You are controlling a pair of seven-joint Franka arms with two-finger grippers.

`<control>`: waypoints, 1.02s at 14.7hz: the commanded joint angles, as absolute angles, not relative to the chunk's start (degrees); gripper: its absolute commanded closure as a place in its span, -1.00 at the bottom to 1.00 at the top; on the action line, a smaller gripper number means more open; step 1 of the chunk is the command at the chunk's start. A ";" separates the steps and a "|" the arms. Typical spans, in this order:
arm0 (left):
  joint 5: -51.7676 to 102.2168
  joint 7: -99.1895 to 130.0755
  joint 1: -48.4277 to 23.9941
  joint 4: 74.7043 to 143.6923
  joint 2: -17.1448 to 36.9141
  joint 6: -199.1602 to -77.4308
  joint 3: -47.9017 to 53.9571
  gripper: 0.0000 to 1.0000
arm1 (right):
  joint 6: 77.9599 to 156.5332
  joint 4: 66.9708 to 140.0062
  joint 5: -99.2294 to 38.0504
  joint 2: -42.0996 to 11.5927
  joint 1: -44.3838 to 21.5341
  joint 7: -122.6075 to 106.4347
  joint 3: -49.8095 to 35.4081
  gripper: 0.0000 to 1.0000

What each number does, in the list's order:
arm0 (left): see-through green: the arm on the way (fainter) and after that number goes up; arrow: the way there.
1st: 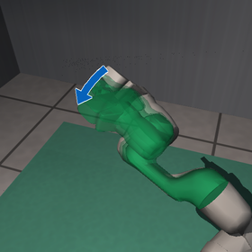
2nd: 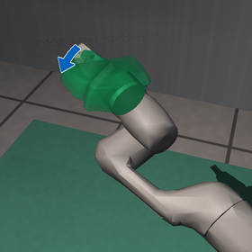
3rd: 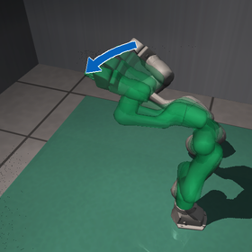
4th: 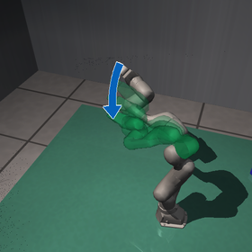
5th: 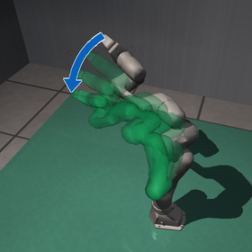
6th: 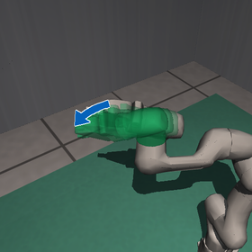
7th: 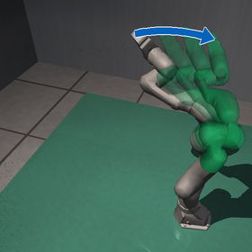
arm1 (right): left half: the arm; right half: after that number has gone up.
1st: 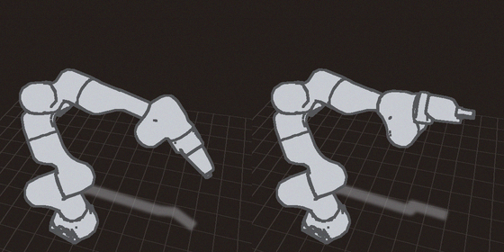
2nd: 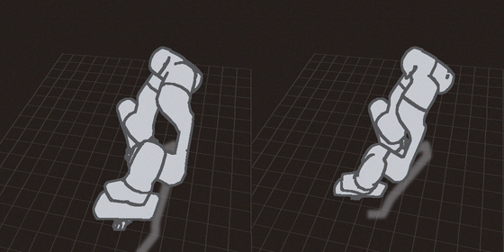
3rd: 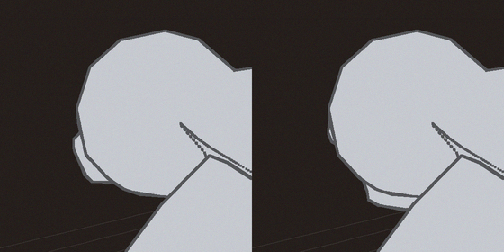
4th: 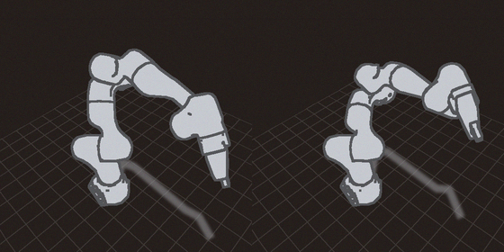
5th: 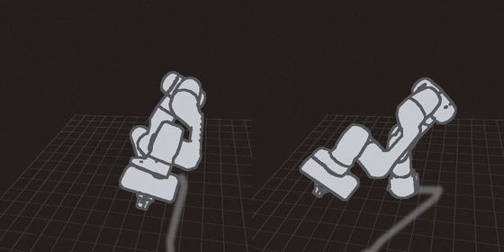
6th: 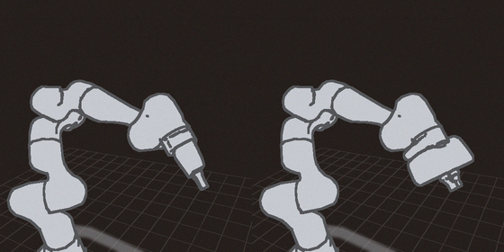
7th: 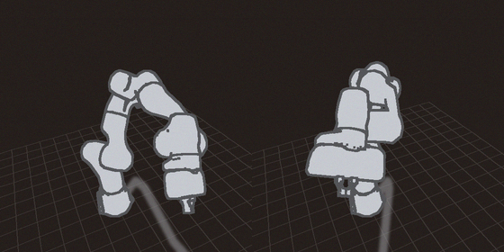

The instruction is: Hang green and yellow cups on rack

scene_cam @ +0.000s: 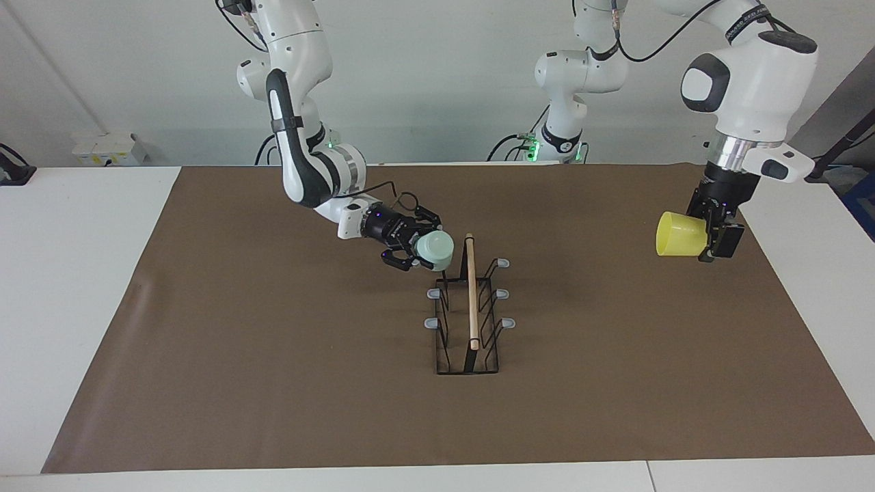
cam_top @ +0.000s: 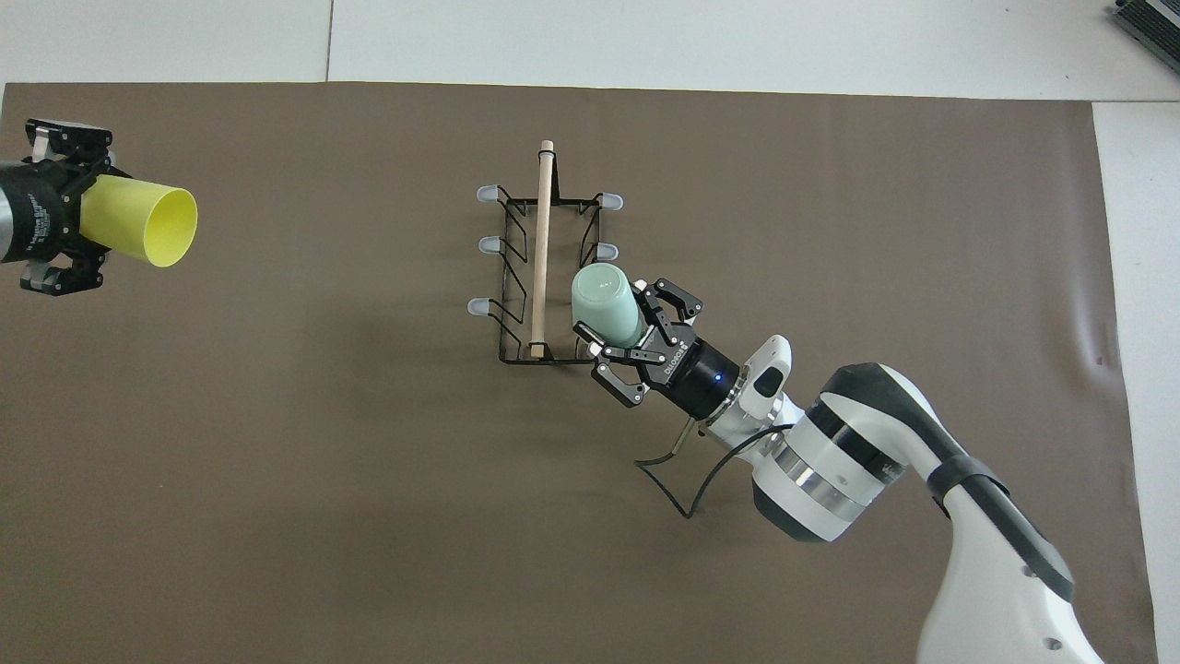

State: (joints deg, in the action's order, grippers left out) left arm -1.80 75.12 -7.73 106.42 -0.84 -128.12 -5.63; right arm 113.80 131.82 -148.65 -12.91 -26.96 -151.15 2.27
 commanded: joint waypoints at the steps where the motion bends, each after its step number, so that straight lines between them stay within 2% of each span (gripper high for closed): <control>1: -9.90 80.84 -7.73 107.49 -2.37 -127.27 -2.39 1.00 | 114.26 131.31 -155.74 -14.85 -27.95 -154.16 1.76 1.00; 4: -19.75 86.38 -7.56 107.23 -2.64 -124.73 1.83 1.00 | 114.61 131.31 -155.48 -15.12 -27.86 -154.16 1.85 1.00; 5: -21.34 87.53 -7.47 107.23 -2.81 -123.85 2.89 1.00 | 114.61 131.31 -155.48 -15.12 -27.77 -154.16 1.85 0.58; 6: -23.27 88.32 -7.47 107.23 -2.90 -123.05 3.77 1.00 | 114.61 131.31 -155.48 -15.20 -27.60 -154.16 1.85 -0.71; 7: -25.29 89.55 -7.47 107.23 -2.99 -122.18 4.82 1.00 | 114.61 131.31 -155.39 -15.12 -27.42 -154.16 1.85 -1.00; 15: -42.00 103.70 -7.38 107.58 -4.13 -114.97 14.58 1.00 | 114.69 131.22 -153.21 -13.63 -26.11 -153.99 2.28 -1.00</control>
